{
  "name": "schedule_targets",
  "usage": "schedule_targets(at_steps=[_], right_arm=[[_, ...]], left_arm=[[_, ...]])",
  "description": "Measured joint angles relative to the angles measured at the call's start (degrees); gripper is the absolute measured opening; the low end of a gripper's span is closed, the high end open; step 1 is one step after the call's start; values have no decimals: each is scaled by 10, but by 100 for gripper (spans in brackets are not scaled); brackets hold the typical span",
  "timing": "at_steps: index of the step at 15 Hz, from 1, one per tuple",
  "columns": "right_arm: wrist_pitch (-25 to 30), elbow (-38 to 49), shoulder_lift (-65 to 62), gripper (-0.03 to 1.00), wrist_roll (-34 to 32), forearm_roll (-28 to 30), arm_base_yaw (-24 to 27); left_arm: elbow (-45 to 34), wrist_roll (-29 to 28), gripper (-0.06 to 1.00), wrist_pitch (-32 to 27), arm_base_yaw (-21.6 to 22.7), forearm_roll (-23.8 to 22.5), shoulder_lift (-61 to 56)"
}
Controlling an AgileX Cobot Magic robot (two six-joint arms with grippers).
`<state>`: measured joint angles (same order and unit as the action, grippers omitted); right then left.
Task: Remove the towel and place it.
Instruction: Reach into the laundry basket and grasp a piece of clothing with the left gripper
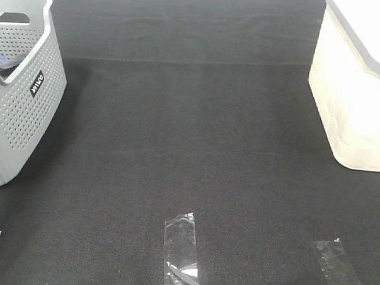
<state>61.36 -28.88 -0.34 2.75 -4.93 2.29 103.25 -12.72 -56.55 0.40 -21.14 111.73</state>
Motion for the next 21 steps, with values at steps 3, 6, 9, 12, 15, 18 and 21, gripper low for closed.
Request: schedule_targets(at_steps=[3,6,9,12,15,18,21], right_arm=[[0,0,0,75,0,0,0],[0,0,0,75,0,0,0],[0,0,0,75,0,0,0],[0,0,0,75,0,0,0],[0,0,0,75,0,0,0],[0,0,0,75,0,0,0],[0,0,0,75,0,0,0]], left_arm=[[54,0,63,-7,28,17,45],[103,6,63,-5,56,32,100],[138,26,63,-1,60,33,147],[182,32,63,1,60,23,200],[214,32,63,14,60,9,234],[214,28,60,28,60,-6,244],[214,17,59,38,60,-30,250]])
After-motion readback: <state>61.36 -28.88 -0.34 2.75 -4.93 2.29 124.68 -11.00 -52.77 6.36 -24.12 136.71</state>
